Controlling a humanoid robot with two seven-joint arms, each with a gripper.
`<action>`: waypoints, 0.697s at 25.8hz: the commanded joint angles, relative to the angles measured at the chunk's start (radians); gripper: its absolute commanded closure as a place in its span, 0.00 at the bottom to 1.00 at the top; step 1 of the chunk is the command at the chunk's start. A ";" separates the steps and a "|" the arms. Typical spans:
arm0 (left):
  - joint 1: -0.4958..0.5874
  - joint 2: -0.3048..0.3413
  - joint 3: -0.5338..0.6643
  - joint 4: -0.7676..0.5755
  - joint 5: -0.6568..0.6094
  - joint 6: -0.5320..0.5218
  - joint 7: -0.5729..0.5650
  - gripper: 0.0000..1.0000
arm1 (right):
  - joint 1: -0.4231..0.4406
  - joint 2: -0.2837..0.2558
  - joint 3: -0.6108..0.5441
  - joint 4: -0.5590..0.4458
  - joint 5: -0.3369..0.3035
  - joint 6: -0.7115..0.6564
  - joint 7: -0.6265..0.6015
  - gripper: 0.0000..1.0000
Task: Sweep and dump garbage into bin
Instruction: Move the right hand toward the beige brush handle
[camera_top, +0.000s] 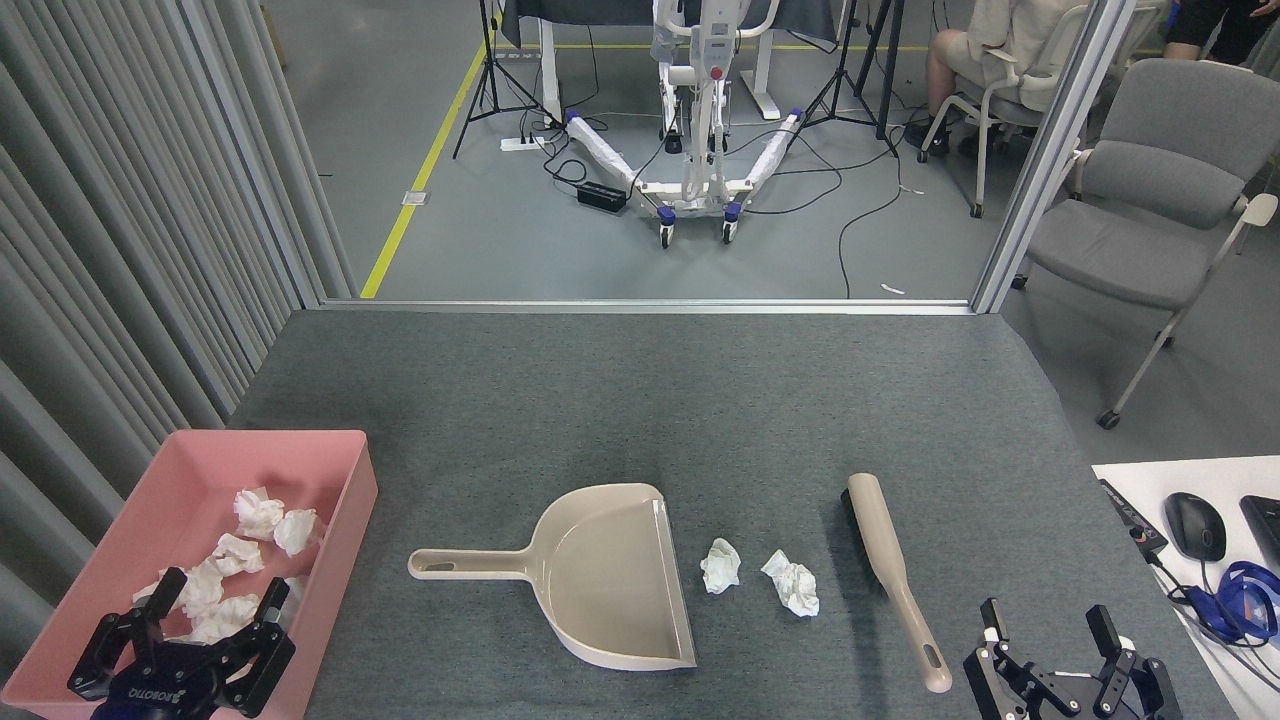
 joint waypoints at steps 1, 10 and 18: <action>0.000 -0.001 0.000 -0.004 0.000 0.004 0.003 0.01 | 0.001 0.000 0.003 -0.001 0.001 0.000 -0.001 0.02; -0.012 -0.003 0.005 -0.009 0.006 -0.062 0.012 0.01 | 0.001 -0.006 0.003 -0.001 0.001 0.000 -0.001 0.02; -0.029 -0.012 -0.002 0.002 0.008 -0.065 0.015 0.01 | 0.007 -0.006 0.010 0.000 -0.001 0.002 -0.001 0.02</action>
